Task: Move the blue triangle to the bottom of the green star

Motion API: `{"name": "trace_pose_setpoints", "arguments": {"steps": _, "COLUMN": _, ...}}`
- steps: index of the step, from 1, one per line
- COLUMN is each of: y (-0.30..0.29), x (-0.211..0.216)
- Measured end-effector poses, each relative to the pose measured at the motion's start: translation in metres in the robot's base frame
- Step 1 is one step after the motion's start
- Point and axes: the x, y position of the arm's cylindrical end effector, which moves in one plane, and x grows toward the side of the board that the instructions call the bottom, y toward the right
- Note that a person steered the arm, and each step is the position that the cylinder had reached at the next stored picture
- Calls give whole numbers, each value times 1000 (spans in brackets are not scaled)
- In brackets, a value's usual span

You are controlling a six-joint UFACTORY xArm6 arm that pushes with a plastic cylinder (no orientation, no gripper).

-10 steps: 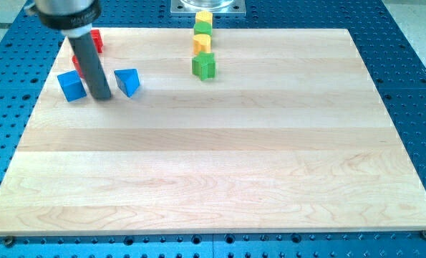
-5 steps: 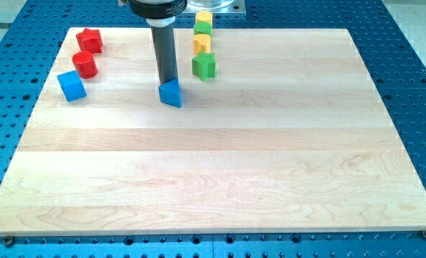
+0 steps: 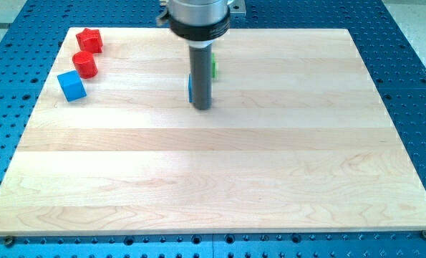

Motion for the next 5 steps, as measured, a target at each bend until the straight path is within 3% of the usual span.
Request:
{"name": "trace_pose_setpoints", "arguments": {"steps": 1, "y": -70, "x": 48}}
{"name": "trace_pose_setpoints", "arguments": {"steps": 2, "y": -167, "x": 35}}
{"name": "trace_pose_setpoints", "arguments": {"steps": 3, "y": -110, "x": -16}}
{"name": "trace_pose_setpoints", "arguments": {"steps": 4, "y": -46, "x": -3}}
{"name": "trace_pose_setpoints", "arguments": {"steps": 5, "y": -53, "x": -1}}
